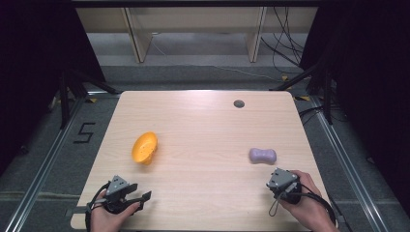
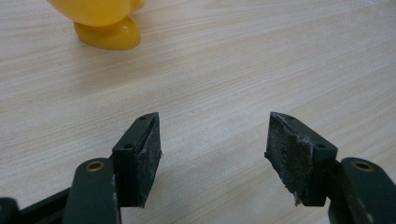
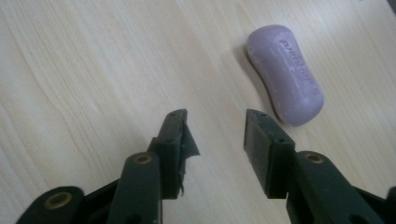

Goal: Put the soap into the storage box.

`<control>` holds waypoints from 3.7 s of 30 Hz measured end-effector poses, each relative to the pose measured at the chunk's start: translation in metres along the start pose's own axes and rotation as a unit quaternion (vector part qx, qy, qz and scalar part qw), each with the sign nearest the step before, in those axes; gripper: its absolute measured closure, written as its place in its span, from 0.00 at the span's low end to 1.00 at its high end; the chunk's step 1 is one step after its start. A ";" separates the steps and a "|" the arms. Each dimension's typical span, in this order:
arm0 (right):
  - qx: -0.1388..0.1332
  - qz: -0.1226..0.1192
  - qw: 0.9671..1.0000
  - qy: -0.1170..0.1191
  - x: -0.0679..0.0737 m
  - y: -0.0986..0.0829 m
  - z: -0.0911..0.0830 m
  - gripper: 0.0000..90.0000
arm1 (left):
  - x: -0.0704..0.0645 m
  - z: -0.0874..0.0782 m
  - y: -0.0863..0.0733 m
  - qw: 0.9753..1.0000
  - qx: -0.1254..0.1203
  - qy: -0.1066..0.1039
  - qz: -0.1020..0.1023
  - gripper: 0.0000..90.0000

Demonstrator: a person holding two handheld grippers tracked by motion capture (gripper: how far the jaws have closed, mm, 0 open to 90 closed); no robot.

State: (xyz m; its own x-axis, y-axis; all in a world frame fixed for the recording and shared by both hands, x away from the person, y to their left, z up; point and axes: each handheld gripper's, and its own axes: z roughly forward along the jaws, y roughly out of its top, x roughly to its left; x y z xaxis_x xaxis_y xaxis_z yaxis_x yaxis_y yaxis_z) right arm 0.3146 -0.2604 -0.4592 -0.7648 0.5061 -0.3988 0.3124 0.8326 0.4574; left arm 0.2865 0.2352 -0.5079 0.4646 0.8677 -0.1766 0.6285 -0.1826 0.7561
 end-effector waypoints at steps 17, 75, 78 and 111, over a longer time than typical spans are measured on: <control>0.050 -0.012 0.998 0.026 -0.016 0.011 0.009 0.51 | -0.004 -0.001 -0.001 1.000 0.004 -0.012 0.005 0.37; 0.165 -0.138 0.970 0.111 -0.097 0.069 0.098 0.44 | -0.003 -0.002 -0.001 1.000 -0.004 -0.013 -0.001 0.37; 0.172 -0.135 0.970 0.110 -0.096 0.071 0.100 0.46 | -0.003 -0.002 0.000 1.000 -0.008 -0.011 0.004 0.37; 0.177 -0.143 0.967 0.113 -0.093 0.070 0.103 0.56 | -0.002 -0.002 0.000 1.000 -0.004 -0.007 0.002 0.37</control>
State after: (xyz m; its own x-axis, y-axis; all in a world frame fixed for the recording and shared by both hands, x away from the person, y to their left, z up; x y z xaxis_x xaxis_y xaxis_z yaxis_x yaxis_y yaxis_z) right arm 0.4657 -0.2259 -0.4722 -0.9395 0.2156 -0.2662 0.2133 0.9763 0.0378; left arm 0.2838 0.2344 -0.5064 0.4759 0.8603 -0.1827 0.6218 -0.1822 0.7617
